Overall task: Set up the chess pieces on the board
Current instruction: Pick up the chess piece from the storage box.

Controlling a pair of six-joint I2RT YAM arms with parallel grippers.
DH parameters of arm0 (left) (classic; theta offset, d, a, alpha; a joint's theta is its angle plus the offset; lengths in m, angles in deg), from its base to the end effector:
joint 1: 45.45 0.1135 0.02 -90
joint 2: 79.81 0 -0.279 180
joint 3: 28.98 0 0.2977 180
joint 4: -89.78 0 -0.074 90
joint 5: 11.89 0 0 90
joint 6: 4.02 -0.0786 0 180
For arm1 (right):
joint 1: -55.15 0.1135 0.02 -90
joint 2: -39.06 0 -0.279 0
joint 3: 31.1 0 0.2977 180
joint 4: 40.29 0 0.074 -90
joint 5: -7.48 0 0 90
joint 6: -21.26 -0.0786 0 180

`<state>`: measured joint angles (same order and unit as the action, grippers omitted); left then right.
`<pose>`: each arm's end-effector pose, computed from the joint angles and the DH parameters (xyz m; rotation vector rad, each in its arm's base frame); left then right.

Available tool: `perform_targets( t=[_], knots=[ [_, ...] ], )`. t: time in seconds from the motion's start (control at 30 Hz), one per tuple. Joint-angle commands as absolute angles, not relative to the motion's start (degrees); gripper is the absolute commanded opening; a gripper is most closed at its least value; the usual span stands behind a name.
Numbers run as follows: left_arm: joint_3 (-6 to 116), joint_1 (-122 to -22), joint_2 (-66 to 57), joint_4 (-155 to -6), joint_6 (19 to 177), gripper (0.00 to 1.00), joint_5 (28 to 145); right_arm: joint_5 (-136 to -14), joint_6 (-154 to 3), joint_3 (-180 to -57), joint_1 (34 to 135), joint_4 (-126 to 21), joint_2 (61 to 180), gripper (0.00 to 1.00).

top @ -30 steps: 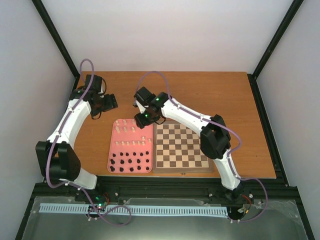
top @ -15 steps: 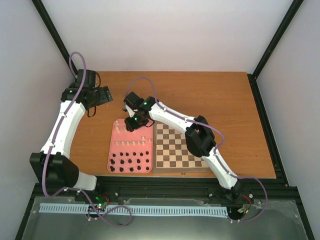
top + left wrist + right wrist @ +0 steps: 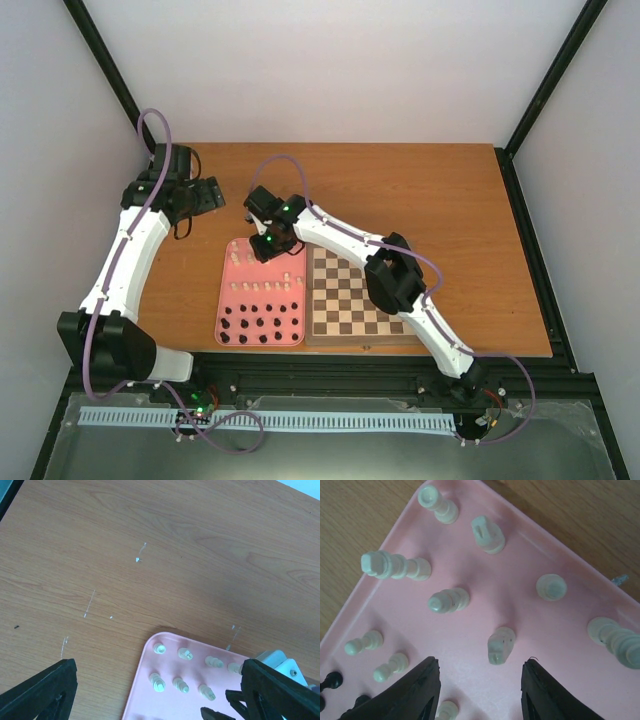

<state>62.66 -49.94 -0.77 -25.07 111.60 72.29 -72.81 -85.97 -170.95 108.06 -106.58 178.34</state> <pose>0.3496 -0.0195 0.3315 -0.4974 2.4335 -0.0967 0.3461 0.4798 0.1604 -0.9195 2.6876 0.5485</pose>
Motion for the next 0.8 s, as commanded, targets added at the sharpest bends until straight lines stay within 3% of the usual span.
perform_targets(
  t=[0.0,0.77],
  knots=[
    [62.47,-49.59,-1.95,-26.37,110.5,0.92,72.84,-75.27,-86.35,-173.22,108.33,-107.7,180.69,0.46],
    [62.45,-49.55,-0.95,-26.38,110.3,0.92,72.83,-77.76,-84.08,-175.76,108.24,-107.64,184.17,0.39]
  ],
)
